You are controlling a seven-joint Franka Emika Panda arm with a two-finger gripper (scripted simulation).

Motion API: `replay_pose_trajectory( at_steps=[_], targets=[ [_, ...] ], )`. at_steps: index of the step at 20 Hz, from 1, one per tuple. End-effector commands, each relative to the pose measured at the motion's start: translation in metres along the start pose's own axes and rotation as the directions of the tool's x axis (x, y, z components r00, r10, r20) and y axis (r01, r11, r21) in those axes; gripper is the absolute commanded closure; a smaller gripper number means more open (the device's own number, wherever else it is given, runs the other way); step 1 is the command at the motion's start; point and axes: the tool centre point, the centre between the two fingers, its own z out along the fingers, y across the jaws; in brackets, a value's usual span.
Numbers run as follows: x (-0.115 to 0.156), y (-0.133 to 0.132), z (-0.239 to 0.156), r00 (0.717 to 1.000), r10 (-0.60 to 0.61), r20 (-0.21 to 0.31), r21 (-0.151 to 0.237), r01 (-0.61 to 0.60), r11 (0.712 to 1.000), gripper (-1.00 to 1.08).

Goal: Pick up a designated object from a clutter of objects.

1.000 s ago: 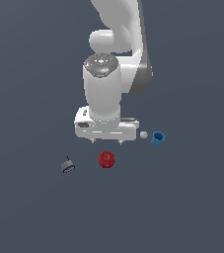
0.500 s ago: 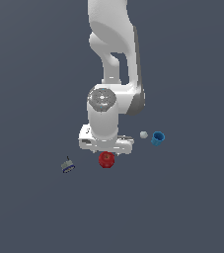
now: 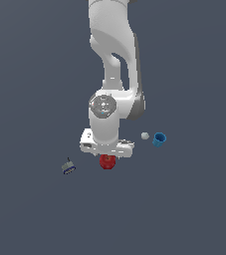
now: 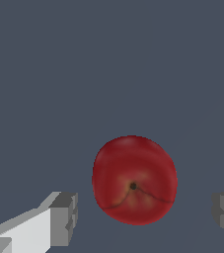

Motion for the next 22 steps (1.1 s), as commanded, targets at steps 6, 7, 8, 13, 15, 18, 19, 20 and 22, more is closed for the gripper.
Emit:
replay_pose_trajectory(
  at_steps=[6, 7, 8, 13, 15, 18, 19, 20, 22],
  targets=[
    [-0.001, 0.0, 0.026, 1.0, 0.0, 0.0, 0.0, 0.0, 1.0, -0.92],
    [-0.001, 0.0, 0.032, 1.0, 0.0, 0.0, 0.0, 0.0, 1.0, -0.92],
    [-0.001, 0.0, 0.036, 1.0, 0.001, -0.001, 0.0, -0.001, 1.0, -0.92],
    [0.0, 0.0, 0.049, 1.0, 0.001, -0.001, 0.0, -0.001, 1.0, -0.92],
    [0.0, 0.0, 0.05, 1.0, 0.001, -0.001, 0.0, -0.001, 1.0, -0.92],
    [0.0, 0.0, 0.05, 1.0, 0.001, -0.001, 0.0, -0.001, 1.0, 1.08],
    [0.0, 0.0, 0.05, 1.0, 0.001, -0.001, 0.0, -0.001, 1.0, 1.08],
    [0.0, 0.0, 0.05, 1.0, 0.001, -0.001, 0.0, -0.001, 1.0, 1.08],
    [0.0, 0.0, 0.05, 1.0, 0.001, -0.001, 0.0, -0.001, 1.0, 1.08]
  ],
)
